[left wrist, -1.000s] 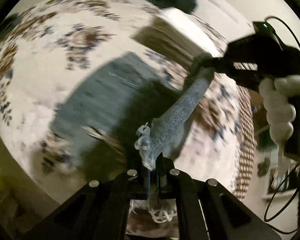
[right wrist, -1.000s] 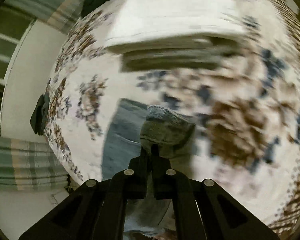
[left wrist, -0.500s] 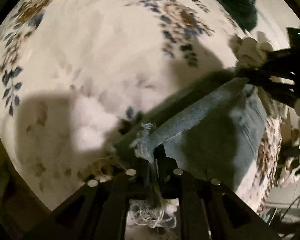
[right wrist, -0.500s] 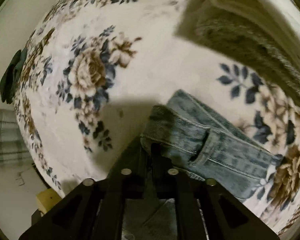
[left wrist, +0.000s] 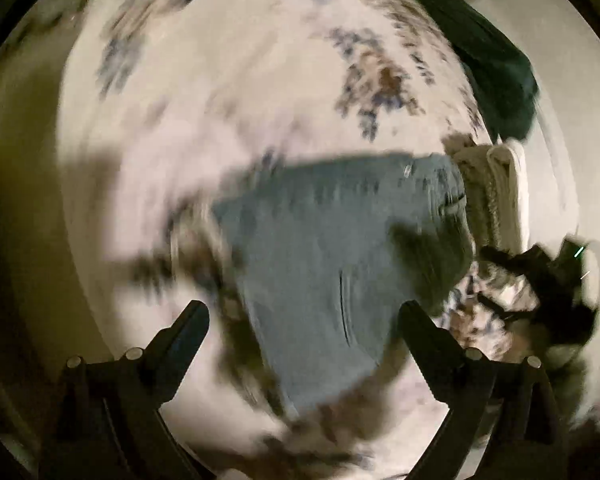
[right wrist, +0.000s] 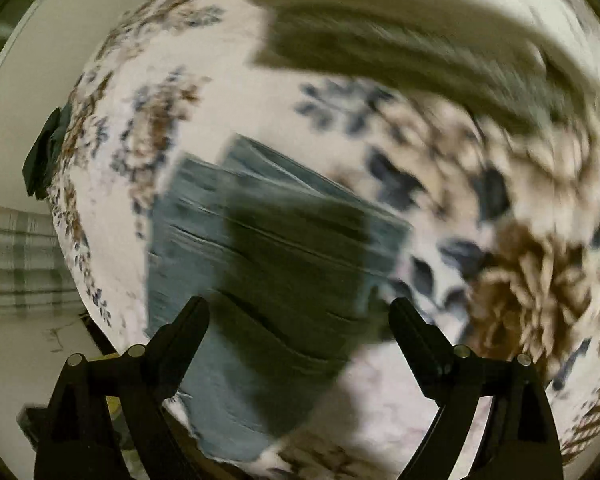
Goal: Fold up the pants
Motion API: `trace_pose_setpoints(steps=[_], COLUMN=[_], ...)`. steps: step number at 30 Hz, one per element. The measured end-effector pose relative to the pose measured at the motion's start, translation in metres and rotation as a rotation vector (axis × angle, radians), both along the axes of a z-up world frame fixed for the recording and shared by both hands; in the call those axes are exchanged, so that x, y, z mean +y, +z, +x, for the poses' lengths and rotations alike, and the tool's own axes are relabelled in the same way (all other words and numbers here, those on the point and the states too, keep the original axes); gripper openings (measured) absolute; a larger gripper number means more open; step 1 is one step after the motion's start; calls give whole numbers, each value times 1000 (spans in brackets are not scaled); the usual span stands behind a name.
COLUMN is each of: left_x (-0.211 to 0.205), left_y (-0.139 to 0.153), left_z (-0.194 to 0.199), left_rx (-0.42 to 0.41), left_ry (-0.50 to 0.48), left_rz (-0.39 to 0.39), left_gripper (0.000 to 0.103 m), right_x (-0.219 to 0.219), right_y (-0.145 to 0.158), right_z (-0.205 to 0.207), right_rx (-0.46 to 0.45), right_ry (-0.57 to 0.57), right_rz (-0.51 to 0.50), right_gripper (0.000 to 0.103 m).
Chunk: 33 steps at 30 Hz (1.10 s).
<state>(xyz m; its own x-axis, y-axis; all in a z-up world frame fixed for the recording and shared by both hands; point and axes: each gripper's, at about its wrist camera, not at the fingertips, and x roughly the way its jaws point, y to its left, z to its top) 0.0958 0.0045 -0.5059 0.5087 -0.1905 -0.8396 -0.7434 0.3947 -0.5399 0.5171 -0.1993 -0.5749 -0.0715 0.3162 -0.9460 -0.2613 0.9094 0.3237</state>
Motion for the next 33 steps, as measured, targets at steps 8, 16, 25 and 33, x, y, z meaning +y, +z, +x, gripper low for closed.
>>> trace_pose_setpoints(steps=[8,16,25,33], left_x=[-82,-83,-41,-7], left_y=[-55,-99,-87,-69], left_z=[-18,6,13,18], left_rx=[41,-70,-225,-216], left_ry=[167,477,721,504], left_rz=[-227,-433,-368,-284], left_gripper=[97,97,27,26], right_x=[-37,-40,-53,-96], right_y=[-78,-84,-84,-44], right_z=[24,29,22,-31], right_rx=[143,125,108,124], right_ry=[-66,-20,-76,-191], right_rz=[180,307,340,398], right_gripper=[90,75,33,26])
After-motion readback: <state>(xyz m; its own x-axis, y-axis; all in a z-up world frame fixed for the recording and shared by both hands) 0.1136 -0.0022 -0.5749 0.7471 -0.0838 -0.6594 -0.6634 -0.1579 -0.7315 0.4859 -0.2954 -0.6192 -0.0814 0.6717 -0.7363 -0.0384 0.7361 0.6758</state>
